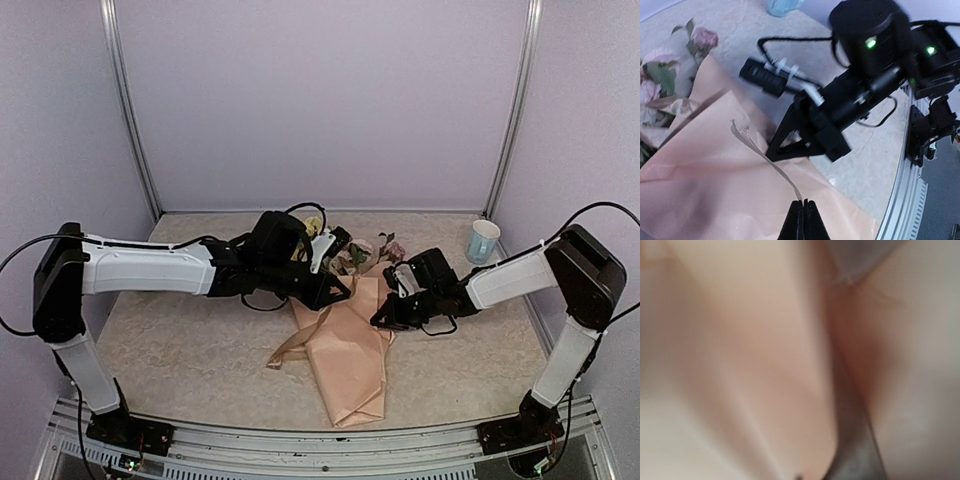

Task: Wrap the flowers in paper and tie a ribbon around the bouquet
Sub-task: Adjust the folded bouquet at the center of the board, then cross the ribbon over the folded bouquet.

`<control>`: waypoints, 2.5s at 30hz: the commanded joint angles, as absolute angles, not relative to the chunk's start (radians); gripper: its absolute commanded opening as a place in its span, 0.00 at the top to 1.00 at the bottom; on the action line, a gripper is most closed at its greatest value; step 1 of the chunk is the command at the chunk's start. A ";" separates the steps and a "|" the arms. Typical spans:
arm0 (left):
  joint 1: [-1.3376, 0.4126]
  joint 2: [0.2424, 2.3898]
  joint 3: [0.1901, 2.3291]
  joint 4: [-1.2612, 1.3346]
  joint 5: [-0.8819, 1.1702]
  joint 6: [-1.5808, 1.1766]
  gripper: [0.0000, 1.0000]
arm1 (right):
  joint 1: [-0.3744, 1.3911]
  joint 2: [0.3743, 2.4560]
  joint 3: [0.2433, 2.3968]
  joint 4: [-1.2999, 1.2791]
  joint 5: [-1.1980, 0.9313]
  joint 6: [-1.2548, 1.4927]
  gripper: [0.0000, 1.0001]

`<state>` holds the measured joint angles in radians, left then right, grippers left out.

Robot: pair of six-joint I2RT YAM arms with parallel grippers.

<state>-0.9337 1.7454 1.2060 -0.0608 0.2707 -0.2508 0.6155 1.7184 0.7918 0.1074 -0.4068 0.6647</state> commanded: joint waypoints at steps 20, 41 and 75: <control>-0.853 2.172 1.450 0.272 0.494 -0.545 1.00 | 0.608 1.744 0.771 0.148 -0.426 0.746 1.00; -0.854 2.260 1.359 0.264 0.486 -0.604 1.00 | 0.591 1.572 0.924 -0.290 -0.165 0.567 0.64; -0.828 2.239 1.337 0.270 0.485 -0.600 1.00 | 0.756 1.627 1.028 -0.389 0.078 0.261 0.68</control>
